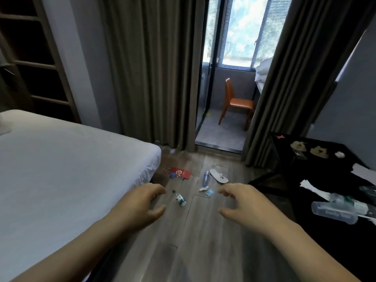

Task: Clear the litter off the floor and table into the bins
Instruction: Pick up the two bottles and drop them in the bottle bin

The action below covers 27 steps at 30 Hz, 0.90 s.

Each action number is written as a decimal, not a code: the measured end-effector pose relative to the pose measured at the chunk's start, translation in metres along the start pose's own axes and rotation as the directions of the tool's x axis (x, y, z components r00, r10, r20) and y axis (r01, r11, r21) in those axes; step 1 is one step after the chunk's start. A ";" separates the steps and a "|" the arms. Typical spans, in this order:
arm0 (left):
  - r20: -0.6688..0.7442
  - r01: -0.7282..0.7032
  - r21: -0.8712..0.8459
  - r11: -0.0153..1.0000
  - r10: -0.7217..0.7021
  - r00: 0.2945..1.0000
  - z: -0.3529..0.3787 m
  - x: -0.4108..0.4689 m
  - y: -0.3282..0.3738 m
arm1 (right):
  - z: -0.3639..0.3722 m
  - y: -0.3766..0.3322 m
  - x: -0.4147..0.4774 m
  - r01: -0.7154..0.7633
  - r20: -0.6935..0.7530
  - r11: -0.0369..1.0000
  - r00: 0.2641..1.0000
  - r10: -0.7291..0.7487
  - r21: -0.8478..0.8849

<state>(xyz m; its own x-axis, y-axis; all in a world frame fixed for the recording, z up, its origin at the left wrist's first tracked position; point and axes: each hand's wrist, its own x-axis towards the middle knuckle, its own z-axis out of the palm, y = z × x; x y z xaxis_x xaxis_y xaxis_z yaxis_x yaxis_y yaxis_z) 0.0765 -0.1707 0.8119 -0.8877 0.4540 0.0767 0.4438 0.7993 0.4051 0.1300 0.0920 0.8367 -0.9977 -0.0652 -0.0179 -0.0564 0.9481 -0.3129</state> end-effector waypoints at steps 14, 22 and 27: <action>0.165 0.069 -0.040 0.997 -0.062 0.984 0.025 0.214 -0.152 | 0.069 0.041 0.245 -0.173 0.213 0.984 0.964 0.158 0.053; 0.286 0.132 -0.055 0.990 -0.111 0.952 0.071 0.320 -0.194 | 0.098 0.089 0.360 -0.225 0.302 0.971 0.934 0.192 0.078; 0.305 0.212 -0.057 0.976 -0.185 0.934 0.103 0.406 -0.216 | 0.121 0.136 0.454 -0.217 0.369 0.969 0.915 0.161 0.115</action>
<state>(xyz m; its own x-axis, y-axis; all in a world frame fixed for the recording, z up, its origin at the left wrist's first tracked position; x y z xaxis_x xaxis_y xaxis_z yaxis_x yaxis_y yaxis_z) -0.3671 -0.1180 0.6619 -0.8743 0.3960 -0.2808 0.2378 0.8536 0.4635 -0.3258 0.1537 0.6711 -0.9085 -0.0217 -0.4174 0.1664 0.8973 -0.4088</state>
